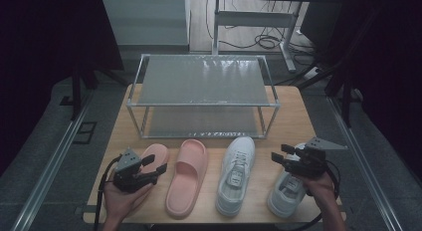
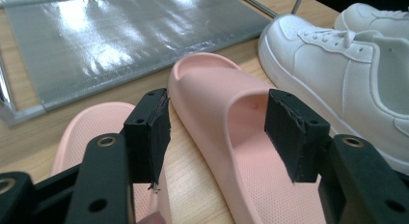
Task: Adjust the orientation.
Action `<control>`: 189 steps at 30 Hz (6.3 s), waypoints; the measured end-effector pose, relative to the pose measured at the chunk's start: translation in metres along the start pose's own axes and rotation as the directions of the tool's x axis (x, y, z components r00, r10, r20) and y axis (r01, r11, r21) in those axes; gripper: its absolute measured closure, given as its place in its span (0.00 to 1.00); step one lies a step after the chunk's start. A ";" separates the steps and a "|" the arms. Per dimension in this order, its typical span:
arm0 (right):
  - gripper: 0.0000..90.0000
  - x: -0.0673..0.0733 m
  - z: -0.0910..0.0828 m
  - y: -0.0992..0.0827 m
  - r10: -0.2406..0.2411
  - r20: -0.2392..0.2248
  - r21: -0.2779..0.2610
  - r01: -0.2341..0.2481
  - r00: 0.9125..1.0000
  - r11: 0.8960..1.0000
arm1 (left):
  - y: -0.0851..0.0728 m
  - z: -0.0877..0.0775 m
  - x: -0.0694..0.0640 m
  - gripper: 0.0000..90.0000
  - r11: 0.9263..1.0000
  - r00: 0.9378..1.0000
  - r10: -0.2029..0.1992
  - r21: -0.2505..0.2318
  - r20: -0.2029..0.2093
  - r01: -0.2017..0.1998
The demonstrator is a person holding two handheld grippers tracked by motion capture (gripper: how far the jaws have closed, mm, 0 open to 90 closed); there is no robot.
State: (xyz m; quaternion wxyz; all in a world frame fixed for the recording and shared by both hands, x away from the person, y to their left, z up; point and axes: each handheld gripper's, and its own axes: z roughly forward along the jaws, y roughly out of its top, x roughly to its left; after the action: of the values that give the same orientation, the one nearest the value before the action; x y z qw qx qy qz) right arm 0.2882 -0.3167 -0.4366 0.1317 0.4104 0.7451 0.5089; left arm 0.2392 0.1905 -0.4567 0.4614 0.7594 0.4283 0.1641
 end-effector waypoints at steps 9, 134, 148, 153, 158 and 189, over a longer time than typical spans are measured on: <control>0.46 0.004 -0.016 -0.007 -0.045 0.009 -0.023 0.045 0.999 0.999 | -0.001 -0.015 -0.007 0.84 0.999 0.998 0.035 -0.016 -0.044 -0.036; 0.50 0.014 -0.005 -0.022 -0.052 0.002 0.068 0.052 0.999 0.996 | 0.032 0.091 0.073 0.99 0.957 0.960 -0.090 0.245 -0.266 0.157; 0.50 0.015 -0.009 -0.020 -0.055 0.004 0.054 0.055 0.998 0.997 | 0.026 0.103 0.074 0.98 0.940 0.958 -0.088 0.295 -0.274 0.170; 0.50 0.015 -0.010 -0.020 -0.055 0.005 0.054 0.054 0.998 0.997 | 0.025 0.102 0.071 0.98 0.938 0.962 -0.085 0.305 -0.261 0.165; 0.50 0.016 -0.011 -0.020 -0.057 0.005 0.049 0.057 0.998 0.997 | 0.020 0.098 0.065 0.98 0.939 0.968 -0.083 0.306 -0.237 0.155; 0.50 0.022 -0.011 -0.019 -0.072 0.001 0.053 0.072 0.997 0.996 | -0.046 0.012 0.004 0.97 0.955 0.996 -0.034 0.292 -0.084 0.058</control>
State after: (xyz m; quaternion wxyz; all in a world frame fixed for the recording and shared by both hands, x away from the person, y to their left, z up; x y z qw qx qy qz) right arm 0.2585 -0.3105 -0.4427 0.1399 0.3875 0.7724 0.4835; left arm 0.2262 0.1972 -0.5021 0.3298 0.8025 0.4832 0.1173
